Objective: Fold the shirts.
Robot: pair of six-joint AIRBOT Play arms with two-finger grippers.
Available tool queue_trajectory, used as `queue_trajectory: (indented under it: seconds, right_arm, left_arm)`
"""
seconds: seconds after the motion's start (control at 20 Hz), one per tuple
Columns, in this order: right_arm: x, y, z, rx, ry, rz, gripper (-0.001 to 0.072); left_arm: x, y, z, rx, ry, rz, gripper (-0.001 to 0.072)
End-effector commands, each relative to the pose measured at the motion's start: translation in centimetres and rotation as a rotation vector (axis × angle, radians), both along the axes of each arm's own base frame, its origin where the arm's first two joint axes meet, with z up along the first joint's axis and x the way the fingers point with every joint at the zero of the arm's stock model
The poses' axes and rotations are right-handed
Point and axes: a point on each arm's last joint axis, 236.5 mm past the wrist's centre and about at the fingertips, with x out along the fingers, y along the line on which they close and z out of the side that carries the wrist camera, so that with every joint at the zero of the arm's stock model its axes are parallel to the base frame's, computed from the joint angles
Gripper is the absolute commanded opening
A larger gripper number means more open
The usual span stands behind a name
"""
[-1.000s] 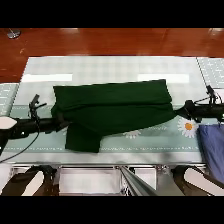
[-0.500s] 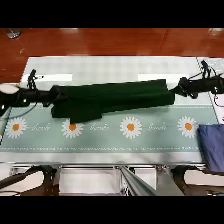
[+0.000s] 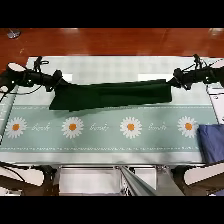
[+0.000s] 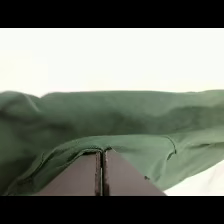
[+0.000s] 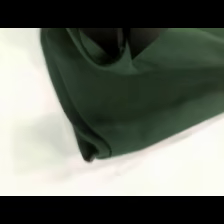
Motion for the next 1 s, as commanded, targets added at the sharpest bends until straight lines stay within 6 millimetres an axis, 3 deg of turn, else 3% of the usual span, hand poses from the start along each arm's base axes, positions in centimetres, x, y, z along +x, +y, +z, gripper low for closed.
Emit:
queue_trajectory:
  seconds: [0.0,0.05,0.15,0.3,0.4,0.5,0.6,0.75,0.95]
  right_arm:
    - [1.9,1.5,0.9,0.092,-0.072,-0.004,0.0404]
    - [2.1,1.1,1.5,0.1,-0.083,-0.004,0.0619]
    - [1.5,-1.2,2.5,0.08,-0.08,0.019,0.0621]
    - [-2.5,-6.8,0.9,0.01,0.07,0.001,0.062]
    - [-4.8,-8.4,-1.2,-0.021,0.189,-0.059,0.062]
    - [-4.6,-7.3,-2.1,0.0,0.187,-0.053,0.062]
    - [-4.2,-6.2,-2.9,-0.015,0.181,-0.013,0.062]
    - [-3.2,-3.8,-3.9,-0.028,0.166,0.033,0.062]
    - [-3.0,-0.4,-5.4,-0.004,0.19,0.085,0.0619]
  left_arm:
    - [-0.2,-0.1,-1.1,-0.01,0.053,-0.033,0.0427]
    - [-0.9,0.3,-0.7,-0.001,0.063,-0.079,0.0692]
    - [-3.9,4.1,-0.1,0.092,0.173,-0.157,0.0698]
    - [-8.9,14.2,0.9,0.313,0.366,-0.044,0.0696]
    - [-8.2,16.3,3.2,0.325,0.213,0.056,0.0692]
    - [-6.6,15.0,6.2,0.296,-0.011,0.133,0.0692]
    - [-6.3,11.7,9.1,0.238,-0.197,0.166,0.0693]
    - [-8.4,3.7,14.3,0.057,-0.417,0.113,0.0693]
    - [-11.1,-2.2,16.5,0.028,-0.507,0.006,0.0693]
